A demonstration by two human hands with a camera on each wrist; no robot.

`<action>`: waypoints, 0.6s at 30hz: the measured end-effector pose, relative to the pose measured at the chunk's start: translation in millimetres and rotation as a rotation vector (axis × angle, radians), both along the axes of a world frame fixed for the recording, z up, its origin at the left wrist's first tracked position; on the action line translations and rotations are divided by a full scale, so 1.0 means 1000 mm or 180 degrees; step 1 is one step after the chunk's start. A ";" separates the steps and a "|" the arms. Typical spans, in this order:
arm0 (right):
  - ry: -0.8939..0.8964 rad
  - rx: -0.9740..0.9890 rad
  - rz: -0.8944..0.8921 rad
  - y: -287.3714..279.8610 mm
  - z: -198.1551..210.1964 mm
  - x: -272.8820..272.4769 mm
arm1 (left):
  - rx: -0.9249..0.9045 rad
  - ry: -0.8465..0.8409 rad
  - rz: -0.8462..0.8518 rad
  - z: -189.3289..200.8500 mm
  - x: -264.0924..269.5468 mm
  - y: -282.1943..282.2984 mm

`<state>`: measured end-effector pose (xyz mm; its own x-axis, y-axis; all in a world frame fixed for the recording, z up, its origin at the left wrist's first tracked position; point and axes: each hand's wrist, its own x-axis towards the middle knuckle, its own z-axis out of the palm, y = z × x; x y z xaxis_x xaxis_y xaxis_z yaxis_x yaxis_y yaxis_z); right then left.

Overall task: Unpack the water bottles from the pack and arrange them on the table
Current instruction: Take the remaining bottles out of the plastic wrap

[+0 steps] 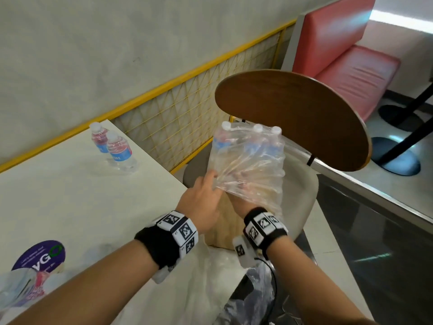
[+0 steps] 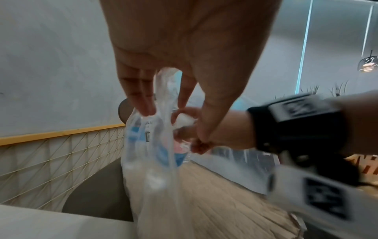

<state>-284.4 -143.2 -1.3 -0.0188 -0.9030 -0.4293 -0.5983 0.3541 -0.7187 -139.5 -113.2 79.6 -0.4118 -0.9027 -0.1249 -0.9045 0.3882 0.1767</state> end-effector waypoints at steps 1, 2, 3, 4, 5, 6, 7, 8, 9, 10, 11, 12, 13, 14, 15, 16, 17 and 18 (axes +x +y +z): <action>-0.0037 -0.0067 0.0006 0.011 0.009 0.002 | 0.0118 -0.0052 0.0015 -0.006 0.001 -0.002; -0.0183 -0.0123 -0.0115 0.017 0.011 -0.001 | 0.0253 -0.0058 0.0001 -0.011 0.001 -0.003; -0.0294 -0.0276 -0.0209 0.027 0.016 0.000 | 0.0397 -0.0023 0.0000 -0.015 0.001 -0.005; -0.0397 -0.0373 -0.0269 0.033 0.020 -0.001 | 0.0526 0.0051 0.0033 -0.018 0.000 -0.006; -0.0317 -0.0353 -0.0136 0.036 0.025 -0.001 | 0.0641 0.0156 0.0102 -0.022 -0.001 -0.007; -0.0147 -0.0293 0.0122 0.040 0.033 -0.001 | 0.0768 0.0275 0.0186 -0.024 -0.002 -0.008; -0.0070 -0.0212 0.0332 0.042 0.035 -0.003 | 0.0912 0.0398 0.0255 -0.027 -0.002 -0.010; -0.0046 -0.0193 0.0572 0.043 0.042 -0.004 | 0.1048 0.0522 0.0313 -0.029 -0.002 -0.011; -0.0082 -0.0079 0.0637 0.040 0.043 -0.008 | 0.1155 0.0636 0.0380 -0.031 -0.001 -0.012; -0.0052 0.0037 0.0676 0.032 0.041 -0.015 | 0.1185 0.0720 0.0447 -0.033 0.001 -0.012; 0.0105 0.0172 0.0634 0.024 0.040 -0.021 | 0.1153 0.0758 0.0511 -0.034 0.004 -0.013; 0.0397 0.0249 0.0619 0.017 0.044 -0.025 | 0.1104 0.0750 0.0558 -0.035 0.005 -0.014; 0.0685 0.0274 0.0537 0.008 0.045 -0.029 | 0.1073 0.0723 0.0575 -0.035 0.006 -0.014; 0.0926 0.0225 0.0458 0.001 0.048 -0.031 | 0.1061 0.0692 0.0559 -0.035 0.007 -0.014; 0.0909 0.0067 0.0265 -0.008 0.051 -0.029 | 0.1047 0.0673 0.0516 -0.034 0.006 -0.013; 0.0874 -0.0082 0.0086 -0.018 0.052 -0.028 | 0.1027 0.0656 0.0469 -0.032 0.005 -0.013; 0.0906 -0.0090 0.0041 -0.028 0.052 -0.028 | 0.1015 0.0633 0.0430 -0.032 0.004 -0.012; 0.1011 -0.0022 0.0014 -0.039 0.051 -0.025 | 0.0996 0.0606 0.0394 -0.032 0.003 -0.010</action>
